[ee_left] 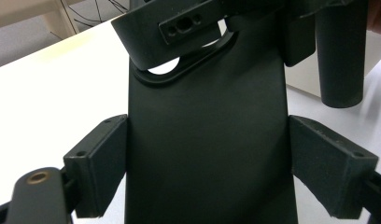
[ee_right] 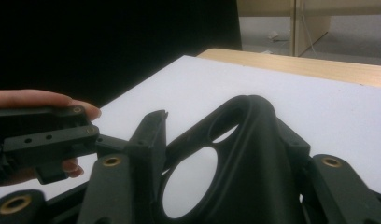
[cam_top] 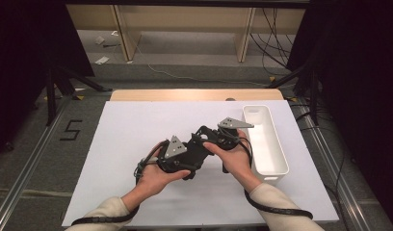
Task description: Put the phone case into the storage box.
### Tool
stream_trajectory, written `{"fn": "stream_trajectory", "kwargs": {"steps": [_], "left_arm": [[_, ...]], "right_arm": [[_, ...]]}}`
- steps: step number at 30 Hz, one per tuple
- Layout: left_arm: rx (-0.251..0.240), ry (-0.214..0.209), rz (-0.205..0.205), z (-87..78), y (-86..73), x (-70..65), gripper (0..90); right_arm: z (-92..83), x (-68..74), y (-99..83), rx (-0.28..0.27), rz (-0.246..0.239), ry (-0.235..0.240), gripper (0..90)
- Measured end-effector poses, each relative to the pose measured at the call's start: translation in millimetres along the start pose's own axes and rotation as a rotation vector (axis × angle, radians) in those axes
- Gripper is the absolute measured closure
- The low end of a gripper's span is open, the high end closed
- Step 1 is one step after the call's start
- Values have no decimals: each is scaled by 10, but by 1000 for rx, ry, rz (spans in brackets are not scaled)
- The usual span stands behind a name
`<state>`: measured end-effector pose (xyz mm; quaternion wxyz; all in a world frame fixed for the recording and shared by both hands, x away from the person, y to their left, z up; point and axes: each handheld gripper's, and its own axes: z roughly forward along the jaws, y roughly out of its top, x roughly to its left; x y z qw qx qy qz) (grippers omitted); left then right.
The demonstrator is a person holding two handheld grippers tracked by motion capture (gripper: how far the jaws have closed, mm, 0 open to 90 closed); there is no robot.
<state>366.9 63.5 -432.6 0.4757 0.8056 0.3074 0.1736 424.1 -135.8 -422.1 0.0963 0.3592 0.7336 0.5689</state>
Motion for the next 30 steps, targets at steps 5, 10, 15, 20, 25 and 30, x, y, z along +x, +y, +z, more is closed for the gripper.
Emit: {"fn": "stream_trajectory", "kwargs": {"steps": [5, 10, 15, 20, 25, 30], "left_arm": [[-10, 0, 11, -4, 0, -7, 154], [-19, 7, 23, -3, 4, -20, 150], [-45, 31, 75, 7, 12, -24, 141], [-61, 26, 69, -28, 25, 10, 164], [-68, 8, 52, -74, 18, 38, 161], [-75, -21, 42, -80, 8, 45, 163]], "right_arm": [[-12, 5, 16, -4, 32, 26, 586], [-43, 7, 51, -21, 77, 78, 688], [-71, 75, 90, -28, 70, 99, 765], [-129, 139, 166, -31, 10, 101, 783], [-170, 151, 223, -32, -27, 114, 784], [-199, 123, 245, -24, -48, 118, 784]]}}
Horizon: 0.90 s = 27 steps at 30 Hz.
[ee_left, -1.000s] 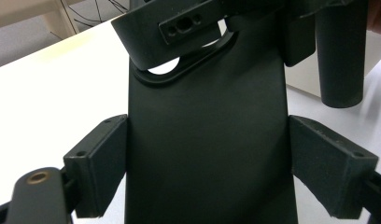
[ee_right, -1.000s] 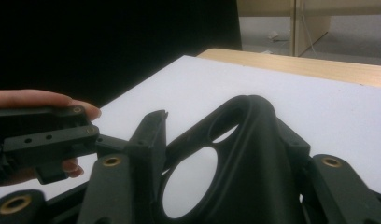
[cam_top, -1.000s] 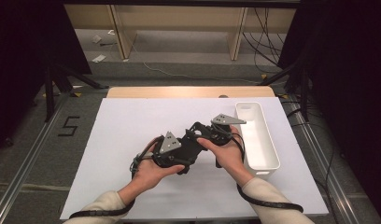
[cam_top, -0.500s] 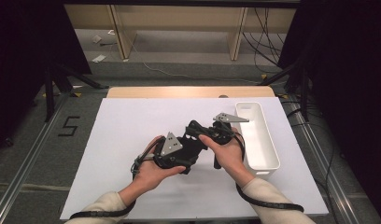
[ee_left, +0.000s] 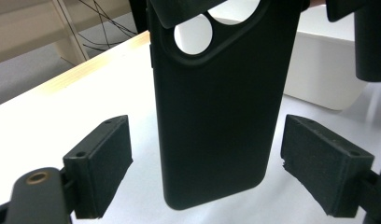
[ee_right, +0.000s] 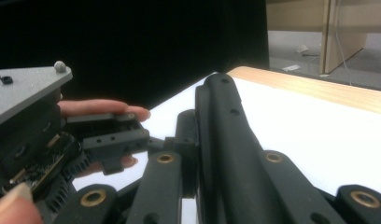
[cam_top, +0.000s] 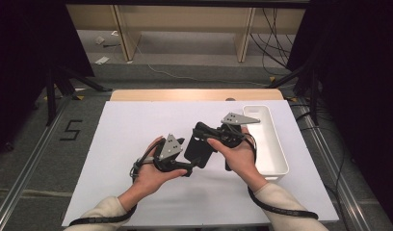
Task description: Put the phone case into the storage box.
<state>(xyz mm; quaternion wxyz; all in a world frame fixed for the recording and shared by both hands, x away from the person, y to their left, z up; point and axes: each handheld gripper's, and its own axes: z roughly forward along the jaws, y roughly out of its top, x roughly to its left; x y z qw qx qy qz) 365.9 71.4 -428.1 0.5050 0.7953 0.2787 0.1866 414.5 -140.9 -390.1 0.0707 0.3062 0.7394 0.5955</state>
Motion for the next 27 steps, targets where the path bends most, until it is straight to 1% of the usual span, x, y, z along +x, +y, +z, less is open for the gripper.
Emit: {"fn": "stream_trajectory", "kwargs": {"steps": [4, 6, 9, 12, 15, 18, 20, 23, 24, 26, 27], "left_arm": [[3, 9, 25, -5, -5, 12, 165], [0, 6, 25, -6, -7, 13, 167], [1, 1, 30, -18, -17, 15, 168], [1, -4, 31, -49, -36, 20, 168], [-4, -9, 33, -81, -43, 32, 168], [-10, -19, 22, -112, -55, 48, 168], [-6, -29, 16, -125, -65, 56, 168], [5, -58, 17, -135, -91, 68, 168], [8, -63, 18, -136, -96, 70, 168], [12, -71, 19, -139, -106, 73, 168], [18, -73, 13, -143, -112, 73, 168]], "right_arm": [[-18, -10, 10, 16, -28, 2, 784], [-24, -11, 18, 22, -39, 9, 784], [-34, -7, 35, 38, -69, 20, 783], [-45, -2, 49, 51, -84, 34, 783], [-56, -2, 72, 66, -106, 58, 783], [-79, 1, 101, 78, -122, 82, 782], [-90, -5, 114, 83, -130, 99, 783], [-108, -15, 135, 96, -138, 127, 781], [-113, -17, 142, 109, -147, 144, 781], [-119, -17, 147, 117, -154, 160, 781], [-121, -16, 150, 125, -159, 171, 781]]}}
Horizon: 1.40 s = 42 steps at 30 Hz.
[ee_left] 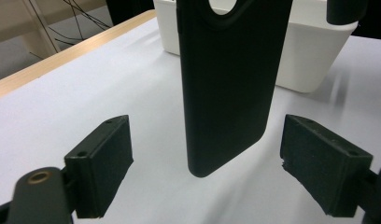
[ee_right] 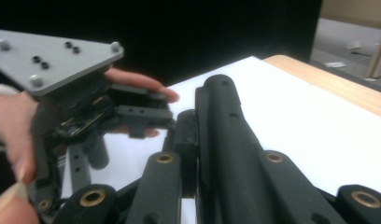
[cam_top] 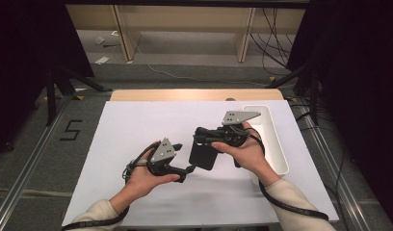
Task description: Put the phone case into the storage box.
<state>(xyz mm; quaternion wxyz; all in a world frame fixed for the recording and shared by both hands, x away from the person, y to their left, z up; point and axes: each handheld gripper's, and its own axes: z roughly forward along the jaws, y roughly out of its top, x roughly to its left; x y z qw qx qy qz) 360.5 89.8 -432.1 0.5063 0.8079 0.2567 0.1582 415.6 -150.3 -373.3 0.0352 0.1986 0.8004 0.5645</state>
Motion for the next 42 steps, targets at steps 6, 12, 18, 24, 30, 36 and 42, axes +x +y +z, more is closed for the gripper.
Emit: {"fn": "stream_trajectory", "kwargs": {"steps": [6, 12, 18, 24, 30, 36, 42], "left_arm": [[4, -5, 1, 6, -11, 15, 165], [12, -33, 5, 25, -23, 12, 173], [17, -70, 14, 51, -34, -1, 203], [19, -94, 13, 68, -42, -2, 236], [22, -122, 16, 83, -48, -5, 279], [27, -155, 23, 97, -63, -5, 352], [34, -195, 33, 100, -68, -20, 431]], "right_arm": [[-3, 12, 15, 19, -20, 40, 781], [20, 31, 14, 33, -19, 72, 781], [59, 69, 10, 47, -30, 101, 781], [89, 100, 9, 62, -41, 122, 782], [100, 120, 13, 63, -41, 145, 782], [122, 147, 11, 69, -41, 175, 781], [142, 176, 13, 72, -49, 213, 781]]}}
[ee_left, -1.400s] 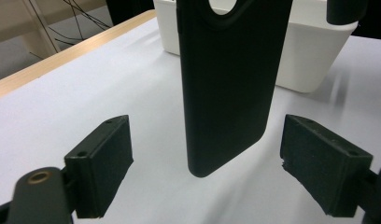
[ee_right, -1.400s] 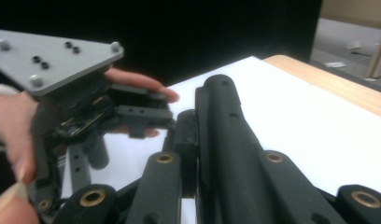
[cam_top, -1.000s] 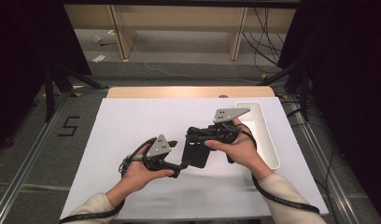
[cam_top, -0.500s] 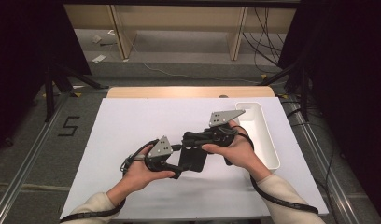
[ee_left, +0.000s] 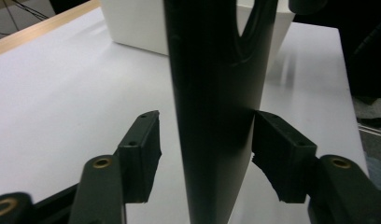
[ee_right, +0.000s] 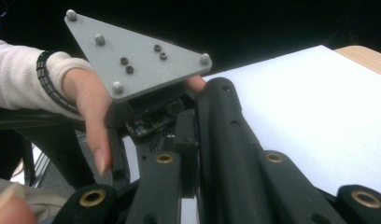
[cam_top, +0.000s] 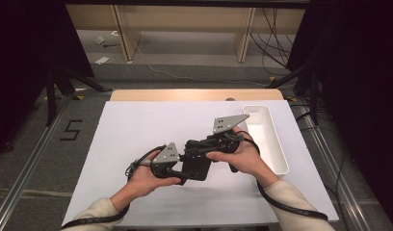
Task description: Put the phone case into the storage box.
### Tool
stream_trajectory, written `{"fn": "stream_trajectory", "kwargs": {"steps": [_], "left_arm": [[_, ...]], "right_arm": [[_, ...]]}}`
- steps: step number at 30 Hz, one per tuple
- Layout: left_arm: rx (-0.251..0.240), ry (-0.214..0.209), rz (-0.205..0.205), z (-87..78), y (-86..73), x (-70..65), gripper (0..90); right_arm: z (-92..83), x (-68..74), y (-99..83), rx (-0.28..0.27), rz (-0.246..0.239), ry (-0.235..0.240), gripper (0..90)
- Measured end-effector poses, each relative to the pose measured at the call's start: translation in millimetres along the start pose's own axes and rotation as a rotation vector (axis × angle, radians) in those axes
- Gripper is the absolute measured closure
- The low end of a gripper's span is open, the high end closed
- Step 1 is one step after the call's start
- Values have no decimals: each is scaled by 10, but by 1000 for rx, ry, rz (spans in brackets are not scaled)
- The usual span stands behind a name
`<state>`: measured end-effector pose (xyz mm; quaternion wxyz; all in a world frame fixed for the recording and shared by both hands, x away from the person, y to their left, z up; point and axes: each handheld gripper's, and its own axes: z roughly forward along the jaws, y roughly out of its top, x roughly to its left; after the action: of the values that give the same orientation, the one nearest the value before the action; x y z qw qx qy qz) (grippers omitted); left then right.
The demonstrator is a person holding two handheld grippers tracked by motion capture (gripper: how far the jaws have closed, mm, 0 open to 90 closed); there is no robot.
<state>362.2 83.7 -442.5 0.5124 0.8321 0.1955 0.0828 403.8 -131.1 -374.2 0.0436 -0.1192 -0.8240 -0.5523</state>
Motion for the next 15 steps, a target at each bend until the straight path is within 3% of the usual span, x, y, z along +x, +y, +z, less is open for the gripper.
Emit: {"fn": "stream_trajectory", "kwargs": {"steps": [6, 10, 15], "left_arm": [[-2, -31, 34, -1, 17, -36, 624], [5, -32, 16, -25, 23, -3, 710], [17, -11, -14, -69, 51, 24, 831]], "right_arm": [[11, -7, -10, -3, -7, 8, 780], [13, -9, -13, -2, -16, 24, 764], [11, -17, -3, -3, -46, 1, 564]]}}
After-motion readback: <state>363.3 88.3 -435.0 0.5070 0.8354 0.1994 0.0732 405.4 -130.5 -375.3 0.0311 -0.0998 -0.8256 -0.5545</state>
